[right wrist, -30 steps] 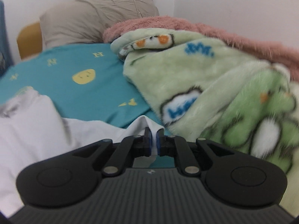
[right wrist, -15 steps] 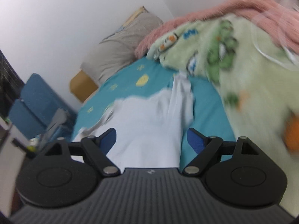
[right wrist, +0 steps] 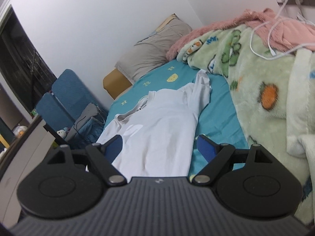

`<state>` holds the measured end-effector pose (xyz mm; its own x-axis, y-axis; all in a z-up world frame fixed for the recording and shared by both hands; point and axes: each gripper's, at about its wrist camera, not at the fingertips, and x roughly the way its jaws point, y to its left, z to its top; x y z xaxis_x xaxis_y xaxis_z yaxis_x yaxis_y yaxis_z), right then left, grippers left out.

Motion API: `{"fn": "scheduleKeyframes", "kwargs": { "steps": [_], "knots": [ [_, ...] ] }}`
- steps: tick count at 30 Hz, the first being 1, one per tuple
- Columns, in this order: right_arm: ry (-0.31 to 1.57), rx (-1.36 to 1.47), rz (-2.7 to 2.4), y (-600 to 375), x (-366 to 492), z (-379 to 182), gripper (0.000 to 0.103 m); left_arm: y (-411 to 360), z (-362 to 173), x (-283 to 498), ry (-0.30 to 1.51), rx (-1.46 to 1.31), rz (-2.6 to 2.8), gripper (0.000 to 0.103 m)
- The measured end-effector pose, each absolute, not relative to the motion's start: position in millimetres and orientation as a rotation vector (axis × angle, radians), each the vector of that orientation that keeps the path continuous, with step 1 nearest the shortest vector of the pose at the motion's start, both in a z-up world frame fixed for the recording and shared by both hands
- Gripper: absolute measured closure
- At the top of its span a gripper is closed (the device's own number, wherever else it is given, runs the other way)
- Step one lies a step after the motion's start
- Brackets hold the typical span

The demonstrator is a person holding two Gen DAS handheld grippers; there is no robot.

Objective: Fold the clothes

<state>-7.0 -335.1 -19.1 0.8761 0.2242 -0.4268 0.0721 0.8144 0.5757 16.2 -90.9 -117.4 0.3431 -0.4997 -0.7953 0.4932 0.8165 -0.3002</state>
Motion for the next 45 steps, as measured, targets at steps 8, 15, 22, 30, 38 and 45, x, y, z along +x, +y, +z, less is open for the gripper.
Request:
{"fn": "scheduleKeyframes", "kwargs": {
  "steps": [8, 15, 22, 30, 38, 45],
  "knots": [
    [0.507, 0.627, 0.082, -341, -7, -25, 0.018, -129, -119, 4, 0.983, 0.134, -0.687, 0.098],
    [0.456, 0.682, 0.073, -352, -7, -27, 0.018, -160, -124, 4, 1.005, 0.131, -0.741, 0.099],
    [0.449, 0.692, 0.075, -355, -3, -31, 0.018, -157, -129, 7, 1.014, 0.143, -0.724, 0.055],
    [0.418, 0.766, 0.076, -366, 25, -32, 0.017, -93, -75, 17, 0.932, 0.125, -0.547, 0.020],
    [0.516, 1.126, 0.079, -396, 152, -98, 0.018, -16, -69, 51, 0.850, -0.155, -0.335, 0.019],
    [0.554, 1.219, -0.110, -411, 231, -181, 0.057, 6, -86, 74, 0.872, -0.247, -0.281, 0.019]
  ]
}}
